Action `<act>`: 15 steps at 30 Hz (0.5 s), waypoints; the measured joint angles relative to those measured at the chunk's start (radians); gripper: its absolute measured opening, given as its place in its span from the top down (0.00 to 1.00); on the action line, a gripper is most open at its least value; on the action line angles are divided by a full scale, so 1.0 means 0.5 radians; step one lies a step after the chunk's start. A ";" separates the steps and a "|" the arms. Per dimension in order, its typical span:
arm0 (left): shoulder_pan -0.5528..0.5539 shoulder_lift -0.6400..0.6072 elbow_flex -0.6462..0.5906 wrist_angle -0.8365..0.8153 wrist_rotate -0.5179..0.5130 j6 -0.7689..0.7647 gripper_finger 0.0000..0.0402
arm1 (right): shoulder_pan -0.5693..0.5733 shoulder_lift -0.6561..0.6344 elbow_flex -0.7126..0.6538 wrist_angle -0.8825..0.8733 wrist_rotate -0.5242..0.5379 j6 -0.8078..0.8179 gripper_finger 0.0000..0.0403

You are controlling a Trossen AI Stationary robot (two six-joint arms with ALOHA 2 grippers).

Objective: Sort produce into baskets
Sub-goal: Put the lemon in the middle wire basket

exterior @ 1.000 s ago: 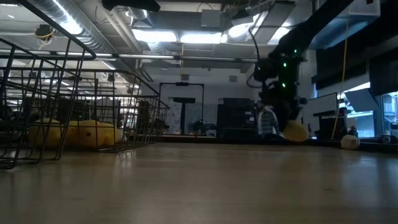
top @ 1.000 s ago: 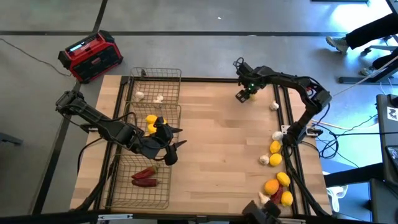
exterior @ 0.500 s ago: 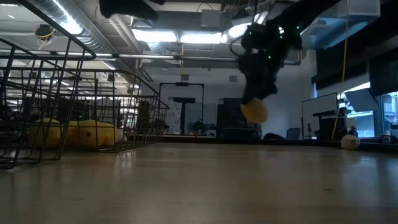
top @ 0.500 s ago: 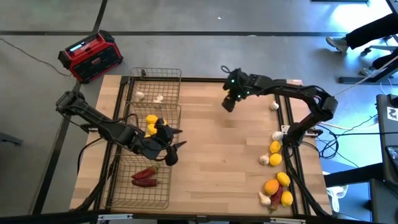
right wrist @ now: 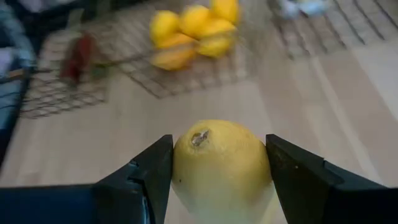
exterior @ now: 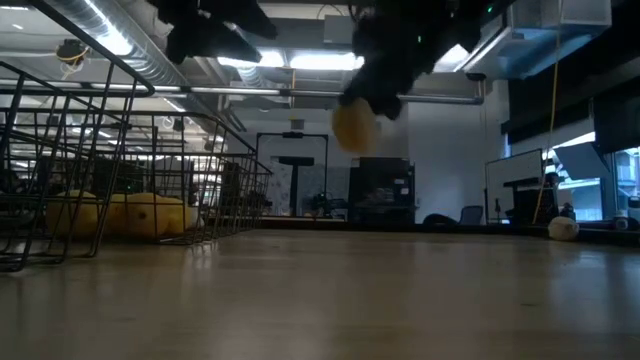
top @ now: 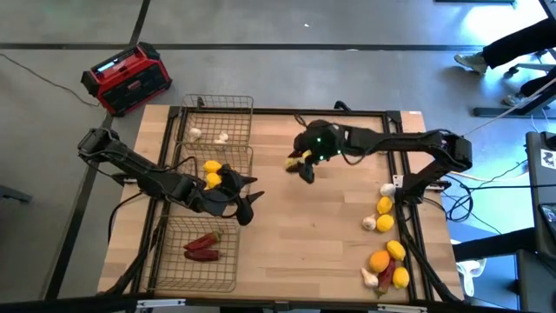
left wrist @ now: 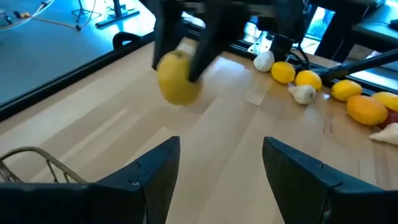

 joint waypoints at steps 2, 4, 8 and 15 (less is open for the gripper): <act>-0.001 0.000 0.001 0.047 -0.001 0.008 0.43 | 0.084 -0.004 -0.001 0.153 0.000 0.001 0.45; 0.004 0.000 0.001 0.052 0.000 0.008 0.40 | 0.150 -0.004 -0.001 0.269 0.000 0.001 0.45; 0.017 0.001 0.001 0.049 -0.004 -0.048 0.31 | 0.267 0.002 -0.001 0.508 0.000 -0.002 0.45; 0.024 0.021 0.001 0.096 0.010 -0.083 0.16 | 0.377 0.004 -0.001 0.733 0.005 -0.049 0.45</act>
